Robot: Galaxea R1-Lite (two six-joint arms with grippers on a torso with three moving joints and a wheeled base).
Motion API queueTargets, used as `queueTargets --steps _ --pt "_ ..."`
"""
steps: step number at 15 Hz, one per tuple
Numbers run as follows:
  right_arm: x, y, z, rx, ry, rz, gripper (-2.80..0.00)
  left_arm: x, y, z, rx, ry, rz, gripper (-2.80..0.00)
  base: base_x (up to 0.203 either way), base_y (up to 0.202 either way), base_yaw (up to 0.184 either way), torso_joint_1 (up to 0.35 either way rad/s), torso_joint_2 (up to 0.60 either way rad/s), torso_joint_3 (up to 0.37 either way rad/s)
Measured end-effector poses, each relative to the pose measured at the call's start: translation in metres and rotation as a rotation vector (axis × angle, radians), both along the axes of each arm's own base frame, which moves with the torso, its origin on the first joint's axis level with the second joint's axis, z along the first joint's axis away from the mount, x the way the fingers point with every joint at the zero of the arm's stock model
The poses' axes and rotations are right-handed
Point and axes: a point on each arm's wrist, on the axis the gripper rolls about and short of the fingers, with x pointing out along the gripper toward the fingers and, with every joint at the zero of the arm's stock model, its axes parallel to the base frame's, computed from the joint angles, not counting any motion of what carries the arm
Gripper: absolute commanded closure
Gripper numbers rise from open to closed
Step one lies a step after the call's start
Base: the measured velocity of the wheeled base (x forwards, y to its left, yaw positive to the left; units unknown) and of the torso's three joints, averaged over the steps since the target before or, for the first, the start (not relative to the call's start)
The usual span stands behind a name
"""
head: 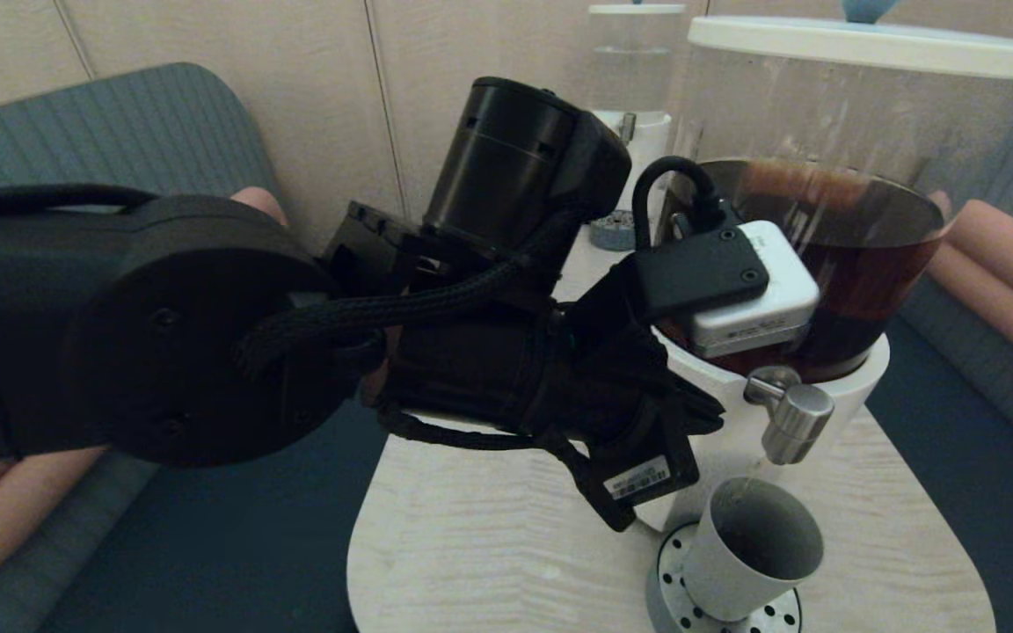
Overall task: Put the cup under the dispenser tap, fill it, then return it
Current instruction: Turn off the faucet
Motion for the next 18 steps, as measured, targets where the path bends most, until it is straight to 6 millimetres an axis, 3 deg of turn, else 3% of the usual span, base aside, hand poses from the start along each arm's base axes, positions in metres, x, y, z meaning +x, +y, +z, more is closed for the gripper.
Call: queueTargets --steps 6,18 --pt "0.0 0.0 0.0 0.0 0.0 0.0 0.0 0.001 -0.019 -0.006 -0.004 0.003 -0.017 0.0 0.0 0.0 0.0 0.0 0.0 0.0" --pt "0.0 0.0 0.0 0.0 0.0 0.0 0.0 0.01 -0.032 -0.006 -0.026 -0.017 -0.003 0.0 0.0 0.0 0.0 0.0 0.0 0.0"
